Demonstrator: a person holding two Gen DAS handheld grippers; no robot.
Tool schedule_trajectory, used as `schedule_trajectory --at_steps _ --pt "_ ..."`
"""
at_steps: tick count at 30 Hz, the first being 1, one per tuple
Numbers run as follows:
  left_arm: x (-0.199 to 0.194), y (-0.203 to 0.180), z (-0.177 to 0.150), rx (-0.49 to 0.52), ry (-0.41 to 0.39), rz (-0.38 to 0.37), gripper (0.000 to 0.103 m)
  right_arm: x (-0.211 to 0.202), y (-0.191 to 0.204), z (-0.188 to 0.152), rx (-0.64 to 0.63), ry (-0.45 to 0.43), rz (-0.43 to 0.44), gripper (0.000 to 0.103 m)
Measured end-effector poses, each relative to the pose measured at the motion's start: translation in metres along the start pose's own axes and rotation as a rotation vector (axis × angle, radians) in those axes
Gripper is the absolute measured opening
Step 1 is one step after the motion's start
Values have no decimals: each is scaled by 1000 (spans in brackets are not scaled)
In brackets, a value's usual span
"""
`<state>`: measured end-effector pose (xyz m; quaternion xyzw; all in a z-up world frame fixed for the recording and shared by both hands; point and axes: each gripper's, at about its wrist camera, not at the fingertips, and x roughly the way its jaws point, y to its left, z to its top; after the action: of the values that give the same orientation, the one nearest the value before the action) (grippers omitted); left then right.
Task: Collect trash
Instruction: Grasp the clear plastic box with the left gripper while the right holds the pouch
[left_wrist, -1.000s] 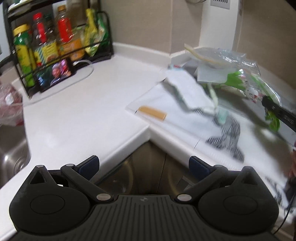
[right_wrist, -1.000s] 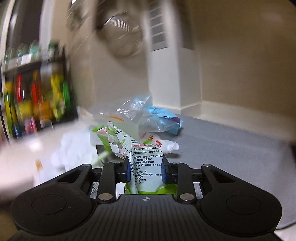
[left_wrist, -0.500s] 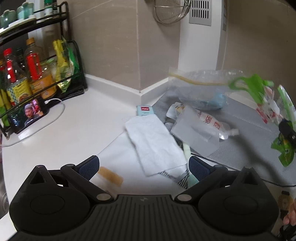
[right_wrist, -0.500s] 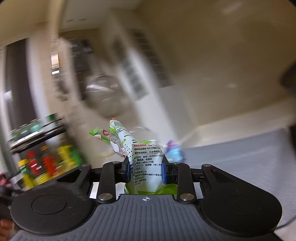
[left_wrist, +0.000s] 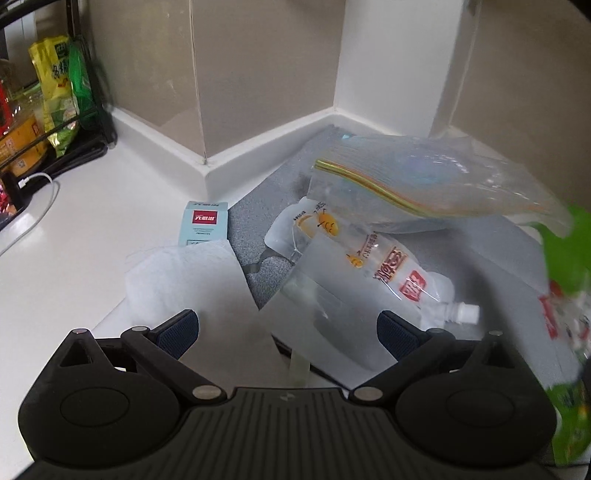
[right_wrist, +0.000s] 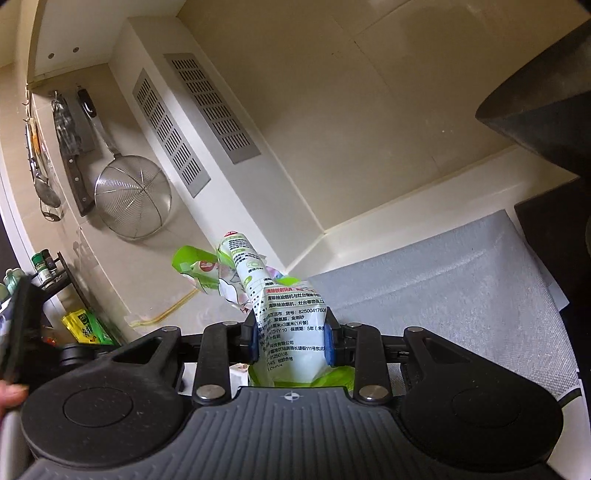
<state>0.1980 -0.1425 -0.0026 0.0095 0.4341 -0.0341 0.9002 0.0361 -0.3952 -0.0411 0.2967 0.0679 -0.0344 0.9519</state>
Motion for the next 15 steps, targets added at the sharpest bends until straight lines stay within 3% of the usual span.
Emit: schedule_trajectory --at_steps 5,7,9,11,15 --pt "16 7 9 -77 33 9 101 1 0 -1 -8 5 9 34" --pt "11 10 9 -88 21 27 76 1 1 -1 -14 5 11 34" --pt "9 10 11 -58 35 40 25 1 1 -1 -17 4 14 34" --pt "5 13 11 -60 46 36 13 -1 0 -2 -23 1 13 34" --pt "-15 16 9 -41 -7 8 7 -2 0 -3 -31 -5 11 34"
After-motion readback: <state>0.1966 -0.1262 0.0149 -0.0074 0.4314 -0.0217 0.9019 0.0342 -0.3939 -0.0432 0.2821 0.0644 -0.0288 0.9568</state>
